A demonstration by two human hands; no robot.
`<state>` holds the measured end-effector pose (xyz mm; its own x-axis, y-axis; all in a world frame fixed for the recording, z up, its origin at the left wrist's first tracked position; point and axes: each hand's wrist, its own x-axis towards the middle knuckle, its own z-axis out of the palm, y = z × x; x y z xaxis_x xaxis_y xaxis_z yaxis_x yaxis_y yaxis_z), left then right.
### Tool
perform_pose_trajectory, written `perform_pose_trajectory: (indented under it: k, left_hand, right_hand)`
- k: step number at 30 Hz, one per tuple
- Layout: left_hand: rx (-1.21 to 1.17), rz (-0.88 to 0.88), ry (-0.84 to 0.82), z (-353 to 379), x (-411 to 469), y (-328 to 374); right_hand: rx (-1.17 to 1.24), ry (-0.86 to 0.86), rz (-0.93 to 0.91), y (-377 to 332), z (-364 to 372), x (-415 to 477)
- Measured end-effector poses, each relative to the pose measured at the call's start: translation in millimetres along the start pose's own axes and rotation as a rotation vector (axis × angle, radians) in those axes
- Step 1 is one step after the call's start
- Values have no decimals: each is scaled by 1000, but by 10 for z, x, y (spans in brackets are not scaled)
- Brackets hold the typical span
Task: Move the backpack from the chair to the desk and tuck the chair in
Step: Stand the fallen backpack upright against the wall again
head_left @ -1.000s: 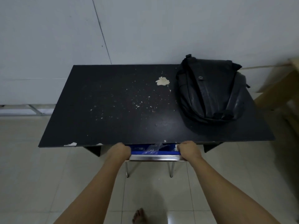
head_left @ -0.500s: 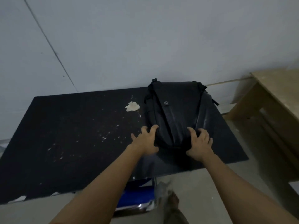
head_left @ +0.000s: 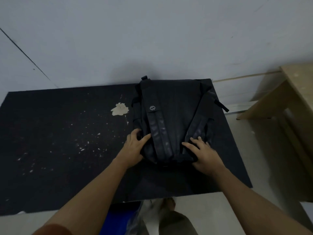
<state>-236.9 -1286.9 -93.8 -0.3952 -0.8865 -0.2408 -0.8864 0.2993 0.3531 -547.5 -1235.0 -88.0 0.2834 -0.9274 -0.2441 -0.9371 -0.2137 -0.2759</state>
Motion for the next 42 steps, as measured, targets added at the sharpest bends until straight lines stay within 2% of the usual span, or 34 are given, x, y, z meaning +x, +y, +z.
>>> perform_pose_trajectory:
  k: [3, 6, 8, 11, 13, 16, 18, 20, 22, 24, 26, 31, 35, 38, 42]
  left_hand:
    - [-4, 58, 102, -134, 63, -61]
    - [-23, 109, 267, -308, 204, -25]
    - [-116, 123, 396, -458, 345, 30]
    - [-346, 22, 545, -778, 605, 173]
    - [-419, -64, 648, -1038, 820, 232]
    - [-434, -168, 730, -1445, 1181, 236]
    - [-431, -205, 738, -1675, 1388, 229]
    - [-418, -244, 738, -1847, 1567, 238]
    - [-422, -281, 736, -1931, 1696, 236]
    - [-433, -323, 739, -1986, 1803, 242]
    - [-448, -368, 740, -2020, 1873, 276]
    - [-463, -393, 786, -2188, 1986, 425]
    - [-487, -383, 824, -2461, 2094, 419]
    - [-559, -421, 806, -2583, 2221, 351]
    - [-737, -439, 700, -2701, 2475, 192]
  right_hand:
    - [72, 128, -72, 30, -212, 47]
    - [85, 351, -161, 81, -553, 232]
    - [98, 467, -172, 96, -871, 441]
    - [148, 584, -90, 49, -1391, 817]
    - [231, 644, -12, 24, -1677, 1098]
    - [552, 590, 100, 58, -2068, 1470]
    - [740, 589, 80, 187, -2209, 1577]
    - [823, 591, -28, 368, -2205, 1567]
    - [950, 535, -186, 560, -2031, 1511]
    - [1039, 442, -232, 721, -1810, 1512]
    - [1013, 417, -194, 787, -1646, 1558]
    - [911, 671, 77, 758, -1674, 1846]
    - [1003, 795, 108, 743, -1826, 2101]
    - [1040, 800, 124, 718, -1974, 2334]
    - [1042, 744, 182, 708, -2083, 2667]
